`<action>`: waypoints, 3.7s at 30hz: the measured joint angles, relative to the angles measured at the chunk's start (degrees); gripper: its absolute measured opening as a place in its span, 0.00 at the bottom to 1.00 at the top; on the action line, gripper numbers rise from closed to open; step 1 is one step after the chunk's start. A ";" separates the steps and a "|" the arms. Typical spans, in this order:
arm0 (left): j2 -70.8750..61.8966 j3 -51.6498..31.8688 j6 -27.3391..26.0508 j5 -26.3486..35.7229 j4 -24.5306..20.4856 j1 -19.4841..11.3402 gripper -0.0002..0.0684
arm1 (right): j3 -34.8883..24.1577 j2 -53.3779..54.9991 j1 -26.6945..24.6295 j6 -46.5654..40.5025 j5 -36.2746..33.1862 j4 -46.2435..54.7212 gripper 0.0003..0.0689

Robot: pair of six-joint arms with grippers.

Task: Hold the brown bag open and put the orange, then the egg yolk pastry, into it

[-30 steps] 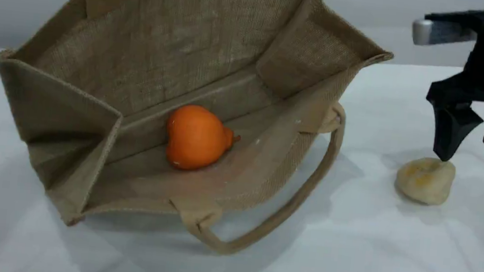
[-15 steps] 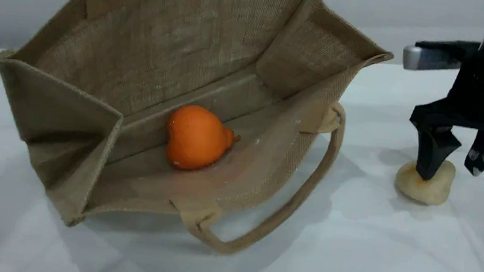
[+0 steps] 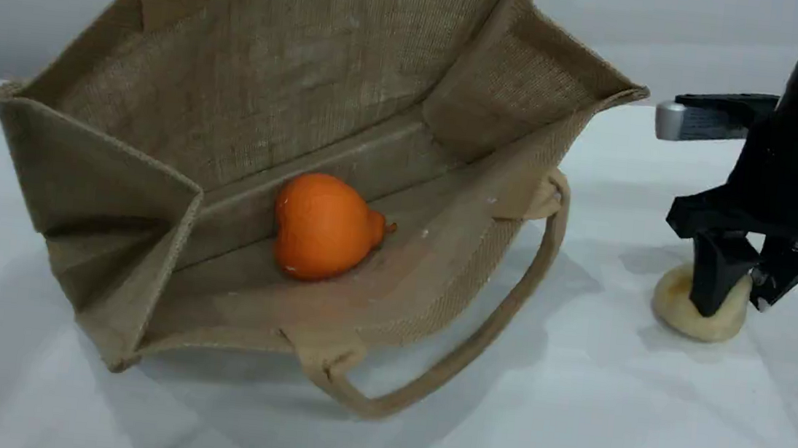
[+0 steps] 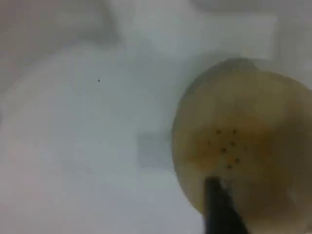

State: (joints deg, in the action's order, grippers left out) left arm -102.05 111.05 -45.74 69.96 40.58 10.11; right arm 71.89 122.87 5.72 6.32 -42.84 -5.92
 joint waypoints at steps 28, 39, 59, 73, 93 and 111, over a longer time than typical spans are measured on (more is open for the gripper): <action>0.00 0.00 -0.08 0.00 0.00 0.00 0.13 | -7.73 -36.82 0.05 6.57 -7.26 -5.89 0.05; 0.00 0.00 -0.04 0.00 0.00 0.00 0.13 | -16.97 -53.67 8.73 25.75 -3.26 -29.39 0.05; 0.00 0.00 0.03 0.00 0.11 0.00 0.13 | -15.16 -31.62 21.18 42.90 10.78 -52.36 0.05; 0.00 0.00 0.03 0.00 0.11 0.00 0.13 | -12.51 -15.88 21.78 59.92 18.90 -67.81 0.05; 0.00 0.00 -0.11 0.00 0.11 0.00 0.13 | -8.50 -13.59 29.74 68.89 29.01 -75.49 0.39; 0.00 0.00 -0.05 0.01 0.11 0.00 0.13 | -8.62 -26.71 22.72 66.81 26.41 -70.87 0.81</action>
State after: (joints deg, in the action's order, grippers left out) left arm -102.05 111.05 -45.79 69.97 40.69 10.11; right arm 63.27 96.16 28.44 73.13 -16.42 -76.79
